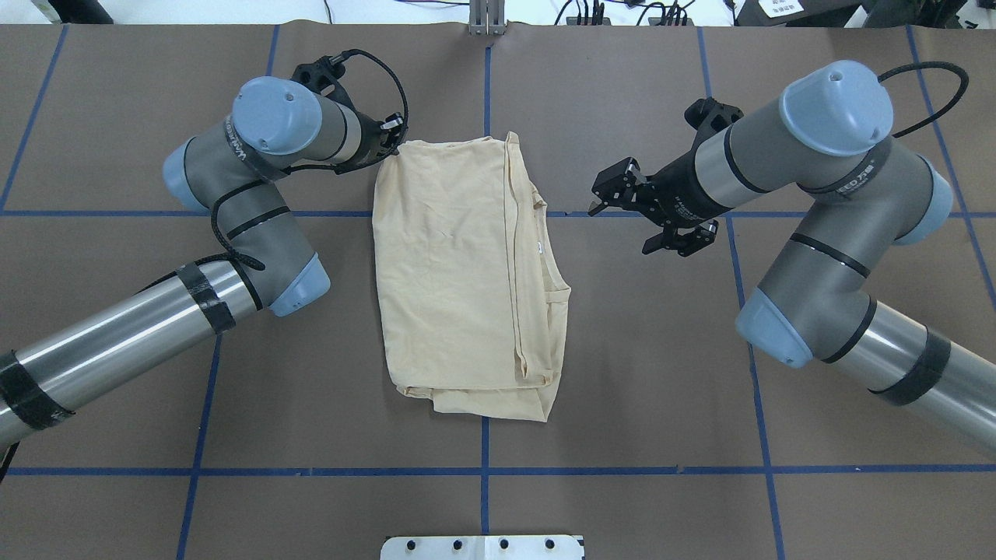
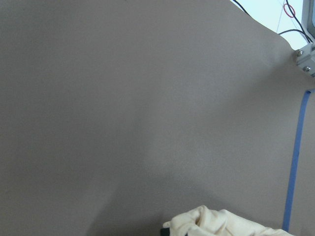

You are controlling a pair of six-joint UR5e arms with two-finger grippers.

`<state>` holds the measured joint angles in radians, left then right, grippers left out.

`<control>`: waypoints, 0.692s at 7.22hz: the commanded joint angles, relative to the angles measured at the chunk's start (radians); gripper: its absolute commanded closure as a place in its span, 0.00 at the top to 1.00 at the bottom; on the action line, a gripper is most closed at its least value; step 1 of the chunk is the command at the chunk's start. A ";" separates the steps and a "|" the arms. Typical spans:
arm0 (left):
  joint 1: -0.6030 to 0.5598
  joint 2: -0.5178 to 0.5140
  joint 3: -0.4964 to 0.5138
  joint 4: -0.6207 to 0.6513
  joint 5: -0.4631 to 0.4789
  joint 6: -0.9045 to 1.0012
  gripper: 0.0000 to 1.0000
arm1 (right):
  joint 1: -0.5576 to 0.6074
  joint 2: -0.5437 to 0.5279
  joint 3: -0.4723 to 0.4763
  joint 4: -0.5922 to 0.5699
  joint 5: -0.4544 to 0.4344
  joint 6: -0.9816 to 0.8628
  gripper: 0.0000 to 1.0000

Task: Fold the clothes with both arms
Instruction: 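Release the fabric and withdraw the left gripper while the right gripper approaches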

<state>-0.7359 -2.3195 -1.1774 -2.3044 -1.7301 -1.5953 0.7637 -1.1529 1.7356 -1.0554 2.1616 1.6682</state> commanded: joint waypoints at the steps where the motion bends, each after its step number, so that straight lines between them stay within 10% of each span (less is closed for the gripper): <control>1: -0.013 0.011 -0.028 0.000 -0.008 0.055 1.00 | -0.079 0.012 0.001 -0.003 -0.139 -0.072 1.00; 5: -0.025 0.288 -0.391 0.023 -0.077 0.179 1.00 | -0.248 0.094 -0.001 -0.214 -0.385 -0.439 1.00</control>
<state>-0.7571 -2.1075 -1.4701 -2.2851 -1.7760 -1.4546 0.5682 -1.0955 1.7351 -1.1773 1.8553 1.3409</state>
